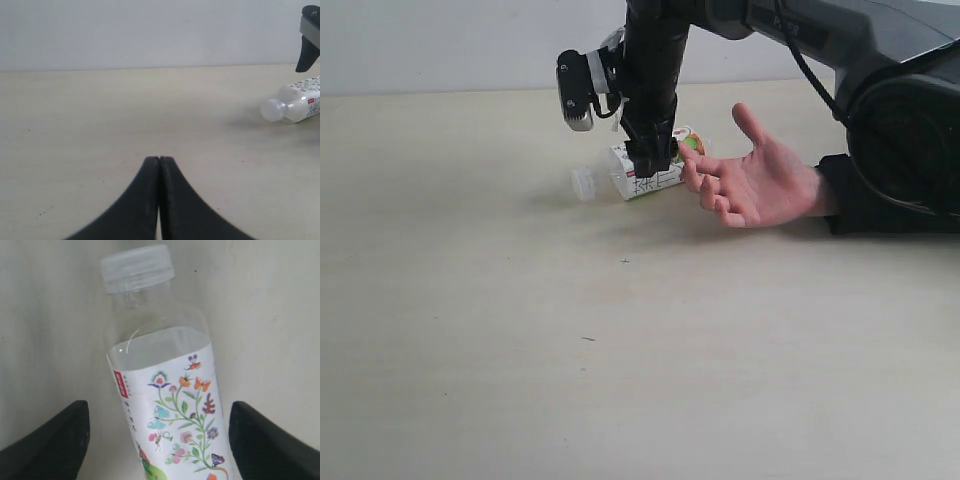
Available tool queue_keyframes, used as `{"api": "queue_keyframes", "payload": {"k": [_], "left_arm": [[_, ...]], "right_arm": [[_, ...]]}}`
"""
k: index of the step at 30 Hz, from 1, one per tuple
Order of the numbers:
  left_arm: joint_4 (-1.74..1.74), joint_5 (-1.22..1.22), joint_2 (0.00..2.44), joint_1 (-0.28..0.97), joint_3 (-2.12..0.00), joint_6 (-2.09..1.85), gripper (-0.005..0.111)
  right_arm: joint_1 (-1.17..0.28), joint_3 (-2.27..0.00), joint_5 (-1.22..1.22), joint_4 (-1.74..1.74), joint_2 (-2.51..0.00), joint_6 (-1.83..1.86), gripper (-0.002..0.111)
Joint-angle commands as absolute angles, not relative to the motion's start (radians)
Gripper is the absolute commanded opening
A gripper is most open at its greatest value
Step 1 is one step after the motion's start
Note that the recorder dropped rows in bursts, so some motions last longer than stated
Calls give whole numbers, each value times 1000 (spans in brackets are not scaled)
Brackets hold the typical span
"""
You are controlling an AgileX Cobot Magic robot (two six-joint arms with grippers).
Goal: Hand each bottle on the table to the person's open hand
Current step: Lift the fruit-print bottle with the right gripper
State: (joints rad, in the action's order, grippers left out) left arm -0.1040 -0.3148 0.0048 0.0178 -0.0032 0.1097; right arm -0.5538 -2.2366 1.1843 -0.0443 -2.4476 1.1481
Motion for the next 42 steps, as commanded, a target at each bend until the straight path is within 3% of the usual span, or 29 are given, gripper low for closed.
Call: {"api": "queue_keyframes", "payload": {"k": [1,36,38,41,42], "left_arm": [[-101,-311,0,22,0,111,3],[-101,-311,0,22,0,111,3],[-101,-311,0,22,0,111,3],[-101,-311,0,22,0,111,3],[-101,-311,0,22,0,111,3]], "right_arm": [[-550,-2248,1162,-35,-2461,1158,73],[-545,-2248,1124,-60,-2543,1159,72],[-545,-2248,1130,-67,-2543,1151,63],[-545,-2248,1130,-86,-2543,1131,31],[-545,-2248,1130,-86,-2543,1128,25]]}}
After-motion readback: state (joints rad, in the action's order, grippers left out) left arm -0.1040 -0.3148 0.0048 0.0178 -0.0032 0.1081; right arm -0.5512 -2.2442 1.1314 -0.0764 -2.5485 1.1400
